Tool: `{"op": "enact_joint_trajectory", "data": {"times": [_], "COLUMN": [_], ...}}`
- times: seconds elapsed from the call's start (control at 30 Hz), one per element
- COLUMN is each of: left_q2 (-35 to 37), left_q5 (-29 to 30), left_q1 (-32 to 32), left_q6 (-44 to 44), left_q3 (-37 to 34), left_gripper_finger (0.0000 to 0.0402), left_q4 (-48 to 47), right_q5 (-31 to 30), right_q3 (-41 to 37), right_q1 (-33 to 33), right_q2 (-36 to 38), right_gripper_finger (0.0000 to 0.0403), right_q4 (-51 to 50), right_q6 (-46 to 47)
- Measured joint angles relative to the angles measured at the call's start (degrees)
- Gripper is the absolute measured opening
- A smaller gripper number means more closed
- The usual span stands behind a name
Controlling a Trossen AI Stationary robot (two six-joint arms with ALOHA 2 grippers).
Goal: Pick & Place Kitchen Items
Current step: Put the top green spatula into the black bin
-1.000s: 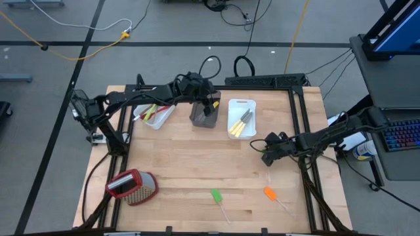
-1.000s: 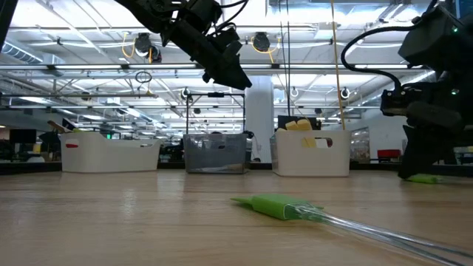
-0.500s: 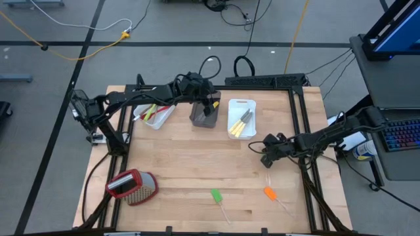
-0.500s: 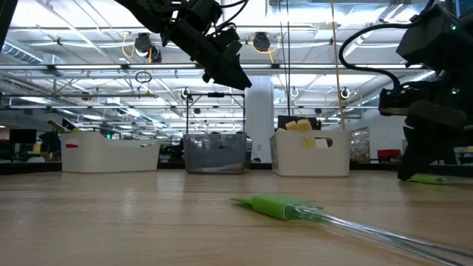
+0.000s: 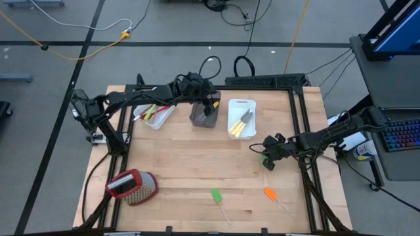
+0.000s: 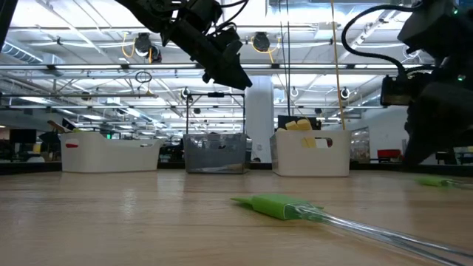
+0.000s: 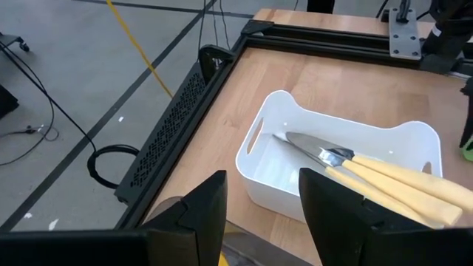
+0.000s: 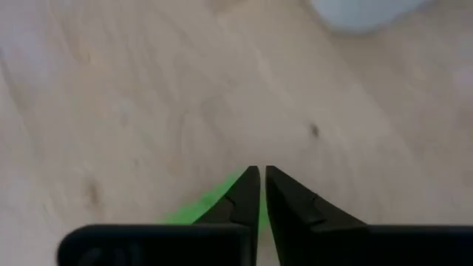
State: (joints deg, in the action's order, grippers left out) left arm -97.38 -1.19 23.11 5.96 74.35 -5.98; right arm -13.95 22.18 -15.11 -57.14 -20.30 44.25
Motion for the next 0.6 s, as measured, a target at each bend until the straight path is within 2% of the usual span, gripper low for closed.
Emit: {"op": "enact_joint_trajectory", "data": {"times": [0.2,0.43,0.6], "left_q2": [0.0,0.0,0.0], "left_q5": [0.0,0.0,0.0], "left_q1": [-0.3,-1.1,-1.7], "left_q6": [0.0,0.2,0.5], "left_q3": [0.0,0.0,0.0], "left_gripper_finger": [0.0172,0.0172,0.0172], "left_q4": [0.0,0.0,0.0], "right_q5": [6.7,17.3,17.1], "right_q3": [2.0,2.9,2.9], "right_q1": [0.0,0.1,0.2], "right_q2": [0.0,0.1,0.1], "right_gripper_finger": [0.0065,0.0127,0.0164], "right_q4": [-3.6,-4.9,-7.6], "right_q6": [4.8,19.0,30.9]}}
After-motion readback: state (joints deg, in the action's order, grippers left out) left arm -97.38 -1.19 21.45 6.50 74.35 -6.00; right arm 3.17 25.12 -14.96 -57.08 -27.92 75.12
